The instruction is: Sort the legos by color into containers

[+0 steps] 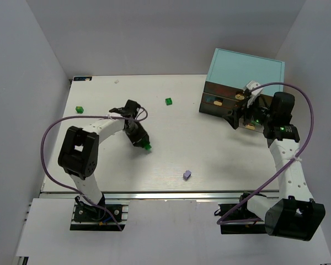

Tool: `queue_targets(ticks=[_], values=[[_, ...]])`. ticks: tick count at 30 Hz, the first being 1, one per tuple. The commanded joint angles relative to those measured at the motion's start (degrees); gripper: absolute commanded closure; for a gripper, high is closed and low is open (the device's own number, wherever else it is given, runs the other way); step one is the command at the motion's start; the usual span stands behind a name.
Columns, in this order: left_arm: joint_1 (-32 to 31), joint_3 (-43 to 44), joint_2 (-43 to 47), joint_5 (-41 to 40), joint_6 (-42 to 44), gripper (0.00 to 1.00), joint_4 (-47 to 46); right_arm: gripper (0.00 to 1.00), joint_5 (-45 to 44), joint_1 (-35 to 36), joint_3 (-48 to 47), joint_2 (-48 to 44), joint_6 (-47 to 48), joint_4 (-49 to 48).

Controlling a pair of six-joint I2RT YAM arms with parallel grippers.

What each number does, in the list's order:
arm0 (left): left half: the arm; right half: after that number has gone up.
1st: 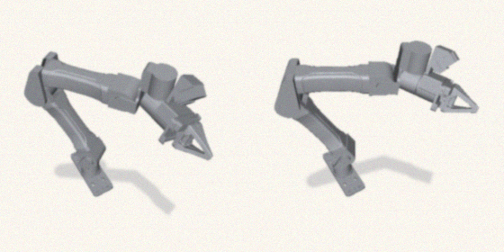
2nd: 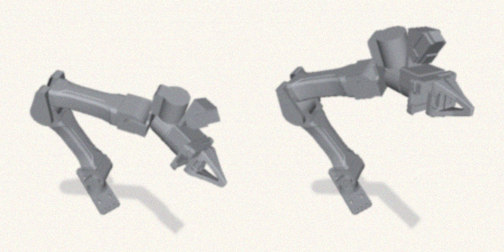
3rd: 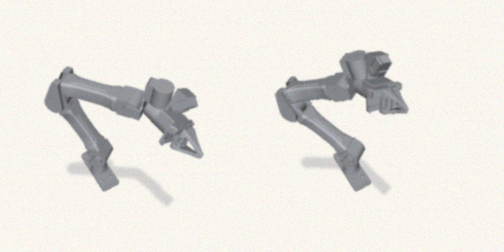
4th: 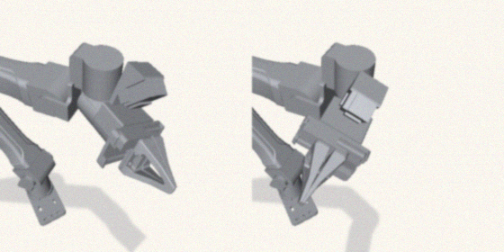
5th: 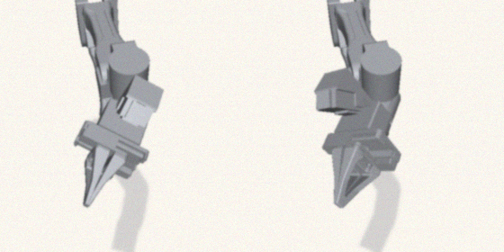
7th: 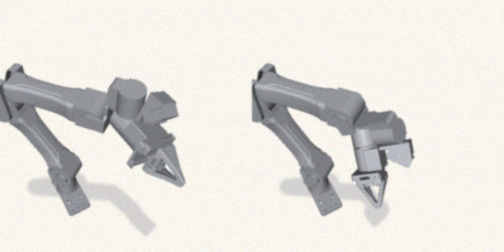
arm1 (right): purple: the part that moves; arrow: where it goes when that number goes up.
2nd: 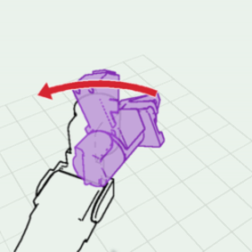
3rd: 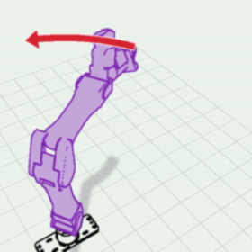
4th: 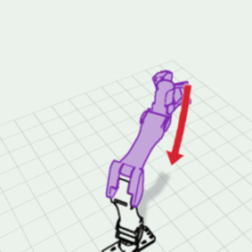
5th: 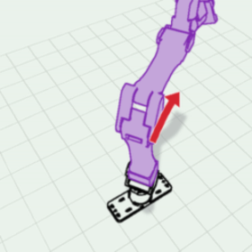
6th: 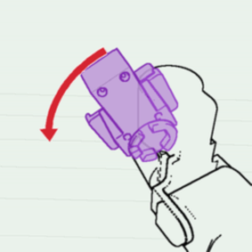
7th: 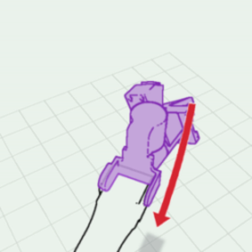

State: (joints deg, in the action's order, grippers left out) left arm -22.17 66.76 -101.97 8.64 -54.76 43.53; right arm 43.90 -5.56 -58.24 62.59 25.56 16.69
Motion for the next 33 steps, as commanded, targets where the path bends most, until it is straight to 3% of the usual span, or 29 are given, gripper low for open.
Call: queue_targets(ticks=[1, 4, 7, 8, 9, 10, 11, 17, 20, 28, 33], values=[[-0.77, 6.88, 3.80, 6.80, 7.82, 0.94, -13.51, 0.11, -1.80, -0.24, -1.35, -0.19, -12.69, -7.37], [-1.29, 8.73, 3.01, 15.85, 9.58, 0.94, -23.26, 0.11, 1.01, -0.32, -4.86, 3.06, -16.58, -3.34], [-2.44, 12.31, -0.32, 23.60, 10.20, 0.94, -30.93, 0.27, -0.21, -1.02, -6.10, 3.60, -21.84, -4.28], [-3.39, 14.08, -1.55, 24.74, 10.46, 0.94, -31.66, 0.50, -1.18, -1.20, -6.01, 2.99, -23.35, -5.69], [-4.01, 15.92, -2.87, 26.76, 11.07, 0.94, -32.53, 0.67, -3.62, -1.55, -5.75, 1.93, -24.76, -9.09], [-5.32, 20.47, -5.58, 27.30, 11.34, 0.94, -33.41, 0.95, -5.47, -2.17, -5.40, 1.32, -26.77, -10.70], [-5.94, 23.04, -7.00, 27.65, 11.95, 0.94, -33.77, 1.00, -7.06, -2.35, -5.48, 0.44, -27.58, -11.84], [-11.22, 39.99, -17.19, 28.88, 9.69, 0.93, -41.23, 1.00, -11.81, -4.19, -6.97, -1.06, -28.90, -15.28], [-14.02, 44.31, -21.32, 29.24, 6.61, 0.94, -49.83, 1.00, -13.40, -4.89, -7.15, -1.85, -28.99, -15.72], [-20.80, 48.99, -30.12, 23.97, 2.73, 1.00, -73.03, 1.00, -14.98, -6.39, -7.06, -2.21, -31.36, -15.98], [-24.66, 53.90, -34.95, 17.56, 7.56, 1.00, -74.81, 1.00, -15.33, -7.18, -7.33, -2.73, -31.19, -15.98]])
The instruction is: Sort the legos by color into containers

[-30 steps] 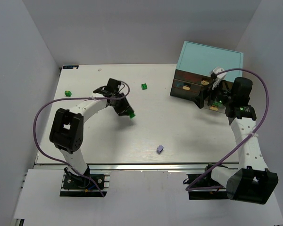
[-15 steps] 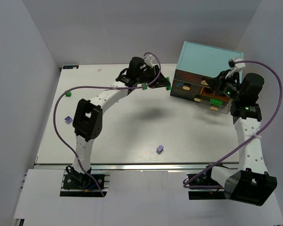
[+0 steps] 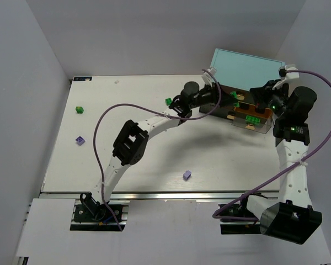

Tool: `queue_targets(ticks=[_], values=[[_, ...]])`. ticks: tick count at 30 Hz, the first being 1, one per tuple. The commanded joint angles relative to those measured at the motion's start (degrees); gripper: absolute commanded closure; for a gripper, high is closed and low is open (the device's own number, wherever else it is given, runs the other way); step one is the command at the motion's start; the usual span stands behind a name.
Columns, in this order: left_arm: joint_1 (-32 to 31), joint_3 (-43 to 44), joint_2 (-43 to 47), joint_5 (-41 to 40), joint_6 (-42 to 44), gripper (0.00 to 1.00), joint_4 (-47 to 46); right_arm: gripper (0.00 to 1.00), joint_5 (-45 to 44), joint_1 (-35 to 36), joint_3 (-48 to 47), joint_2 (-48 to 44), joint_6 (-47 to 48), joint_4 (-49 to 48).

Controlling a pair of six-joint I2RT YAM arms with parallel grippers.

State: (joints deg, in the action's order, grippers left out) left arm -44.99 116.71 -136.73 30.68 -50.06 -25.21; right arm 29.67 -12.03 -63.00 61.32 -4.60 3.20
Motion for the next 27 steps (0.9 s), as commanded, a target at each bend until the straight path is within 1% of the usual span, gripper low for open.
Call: queue_targets(ticks=[1, 5, 8, 10, 12, 16, 19, 27], values=[[-1.85, 4.14, -0.56, -5.44, 3.65, 1.00, -6.16, 1.00, -1.11, -0.80, -2.39, -1.55, -1.20, -2.50], [-3.87, 5.72, -1.96, -10.19, 10.23, 0.98, -4.24, 1.00, -0.67, -1.33, -2.04, -2.17, -1.55, -2.50], [-4.49, 6.78, -2.93, -13.88, 13.40, 0.96, -1.95, 1.00, -0.49, -1.85, -1.77, -2.34, -2.16, -2.50], [-4.49, 6.78, -3.37, -16.07, 14.11, 0.95, -1.95, 1.00, -0.58, -1.94, -1.60, -2.52, -2.17, -2.50], [-4.49, 8.97, -5.03, -16.79, 14.55, 0.95, -0.99, 1.00, -0.67, -2.03, -1.51, -2.78, -2.17, -2.41], [-5.02, 13.72, -8.55, -16.70, 13.68, 0.93, 0.60, 1.00, -0.67, -2.21, -1.25, -2.96, -2.25, -1.97], [-5.02, 14.34, -9.96, -15.83, 11.92, 0.92, -0.01, 1.00, -0.93, -2.38, -0.98, -3.31, -2.25, -1.88], [-5.54, 14.52, -11.10, -13.63, 11.57, 0.89, 0.51, 1.00, -1.20, -2.65, 0.25, -3.66, -2.69, -1.80]])
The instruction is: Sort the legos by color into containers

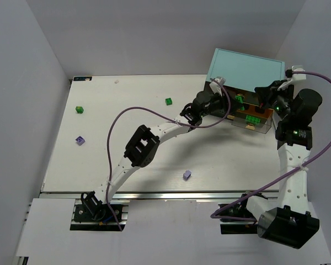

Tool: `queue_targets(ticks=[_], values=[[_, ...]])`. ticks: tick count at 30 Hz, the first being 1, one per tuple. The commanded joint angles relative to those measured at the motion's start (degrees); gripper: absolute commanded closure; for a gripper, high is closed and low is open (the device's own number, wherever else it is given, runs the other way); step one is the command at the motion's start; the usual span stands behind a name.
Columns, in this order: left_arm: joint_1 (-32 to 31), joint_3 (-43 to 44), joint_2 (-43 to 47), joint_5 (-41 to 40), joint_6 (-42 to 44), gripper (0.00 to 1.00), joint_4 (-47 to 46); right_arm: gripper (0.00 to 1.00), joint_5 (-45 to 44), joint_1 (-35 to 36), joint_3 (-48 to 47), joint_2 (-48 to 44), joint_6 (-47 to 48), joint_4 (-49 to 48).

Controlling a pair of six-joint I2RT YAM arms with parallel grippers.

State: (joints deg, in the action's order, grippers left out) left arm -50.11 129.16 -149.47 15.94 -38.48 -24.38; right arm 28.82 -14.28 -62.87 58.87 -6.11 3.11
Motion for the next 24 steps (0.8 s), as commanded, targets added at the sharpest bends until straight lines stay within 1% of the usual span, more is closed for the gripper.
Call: queue_targets(ticks=[1, 5, 10, 12, 13, 15, 16, 19, 21, 23, 24], values=[[-0.95, 2.14, 1.64, 1.02, -0.19, 0.89, -0.32, 1.00, -0.34, -0.39, 0.20, -1.22, -1.19, -1.71], [-0.96, 2.41, 1.11, 1.02, -0.54, 0.86, -0.05, 1.00, -0.43, -0.40, 0.56, -1.39, -1.01, -1.71], [-1.48, 2.06, 0.58, 1.63, -0.89, 0.75, 1.44, 1.00, -0.25, -0.66, 1.00, -1.65, -1.19, -1.88], [-1.48, 1.71, 0.49, 1.46, -0.98, 0.67, 2.06, 1.00, -0.34, -0.66, 1.17, -1.74, -1.19, -1.80], [-1.48, 1.71, 0.49, 1.20, -0.90, 0.57, 2.58, 1.00, -0.34, -0.66, 1.26, -1.83, -1.19, -1.97], [-1.48, 1.70, 0.58, 0.67, -0.46, 0.50, 2.76, 1.00, -0.25, -0.66, 1.26, -1.92, -1.10, -1.88], [-1.48, 1.71, 0.67, 0.32, -0.28, 0.44, 2.93, 1.00, -0.17, -0.74, 1.35, -2.09, -1.10, -1.88], [-1.48, 1.88, 1.46, 0.05, 0.16, 0.36, 2.76, 1.00, 0.62, -0.75, 1.79, -2.27, -0.66, -1.97], [-1.48, 1.97, 1.98, -0.04, 0.25, 0.34, 2.41, 1.00, 1.67, -0.75, 2.05, -2.62, 0.04, -1.88], [-1.48, 2.14, 2.69, -0.30, 0.25, 0.34, 1.45, 1.00, 5.44, -0.83, 2.31, -2.53, 1.18, -1.97], [-1.48, 2.23, 3.39, -0.39, 0.25, 0.34, 1.09, 1.00, 10.07, -0.92, 2.49, -2.62, 2.32, -1.97]])
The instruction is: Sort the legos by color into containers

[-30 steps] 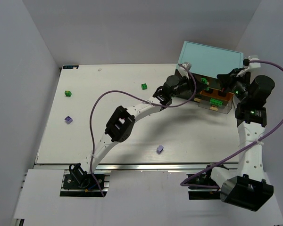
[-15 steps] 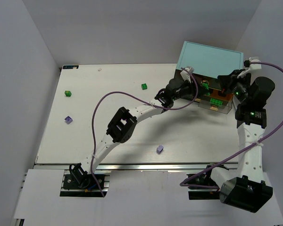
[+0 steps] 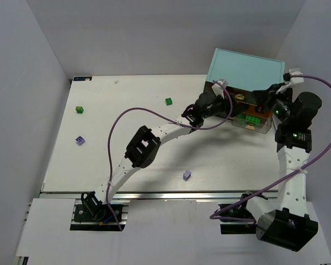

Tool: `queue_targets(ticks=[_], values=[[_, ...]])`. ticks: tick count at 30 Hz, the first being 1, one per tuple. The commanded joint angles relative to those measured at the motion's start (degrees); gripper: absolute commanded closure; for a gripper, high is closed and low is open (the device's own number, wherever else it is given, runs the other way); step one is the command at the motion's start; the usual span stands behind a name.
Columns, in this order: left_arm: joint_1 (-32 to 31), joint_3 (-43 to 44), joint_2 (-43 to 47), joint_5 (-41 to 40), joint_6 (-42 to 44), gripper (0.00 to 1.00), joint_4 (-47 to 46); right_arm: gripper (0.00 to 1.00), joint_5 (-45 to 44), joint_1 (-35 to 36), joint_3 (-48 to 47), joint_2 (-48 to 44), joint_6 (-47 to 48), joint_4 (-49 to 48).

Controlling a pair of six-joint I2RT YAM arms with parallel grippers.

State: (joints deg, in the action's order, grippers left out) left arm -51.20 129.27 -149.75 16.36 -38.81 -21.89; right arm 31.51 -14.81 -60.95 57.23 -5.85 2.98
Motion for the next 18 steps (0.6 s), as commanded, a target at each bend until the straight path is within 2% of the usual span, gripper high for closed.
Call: queue_targets(ticks=[1, 3, 4, 5, 6, 8, 9, 12, 13, 17, 18], values=[[-0.39, 2.21, 3.94, -0.89, 0.40, 0.33, -2.18, 1.00, 10.21, -0.40, 0.74, -1.07, 3.02, -2.01], [-0.39, 2.21, 5.60, -1.33, 0.75, 0.35, -2.63, 0.88, 17.94, -0.40, 1.00, -0.98, 4.87, -2.37], [-0.39, 2.21, 6.40, -1.33, 1.10, 0.36, -2.72, 0.83, 26.50, -0.31, 0.92, -0.90, 7.84, -2.28], [-0.39, 1.95, 7.27, -2.20, 1.45, 0.38, -2.63, 0.69, 30.68, -0.40, 0.74, -0.72, 9.00, -2.28], [-0.39, 0.90, 9.46, -2.56, 2.50, 0.42, -2.63, 0.63, 36.55, -0.31, 0.31, -0.11, 9.79, -2.28], [0.30, -1.12, 12.45, -3.08, 3.82, 0.51, -2.63, 0.55, 40.46, 0.13, -0.48, 0.68, 11.20, -3.95], [0.31, -4.96, 14.21, -3.26, 4.96, 0.61, -2.63, 0.54, 42.74, 0.04, -1.53, 1.47, 11.73, -3.86], [1.81, -14.19, 23.78, -6.50, 7.68, 0.78, -2.37, 0.53, 44.43, 0.48, -3.56, 3.23, 15.15, -3.16], [2.59, -21.01, 29.55, -8.00, 8.65, 0.80, -1.50, 0.53, 44.43, 0.74, -5.04, 3.58, 16.21, -1.33], [6.02, -36.34, 42.15, -15.47, 10.77, 0.82, 2.98, 0.53, 43.38, 3.20, -8.22, 6.30, 19.38, -0.35], [6.81, -38.98, 44.70, -20.35, 10.16, 0.82, 6.47, 0.54, 42.16, 3.73, -8.83, 6.75, 19.38, -0.35]])
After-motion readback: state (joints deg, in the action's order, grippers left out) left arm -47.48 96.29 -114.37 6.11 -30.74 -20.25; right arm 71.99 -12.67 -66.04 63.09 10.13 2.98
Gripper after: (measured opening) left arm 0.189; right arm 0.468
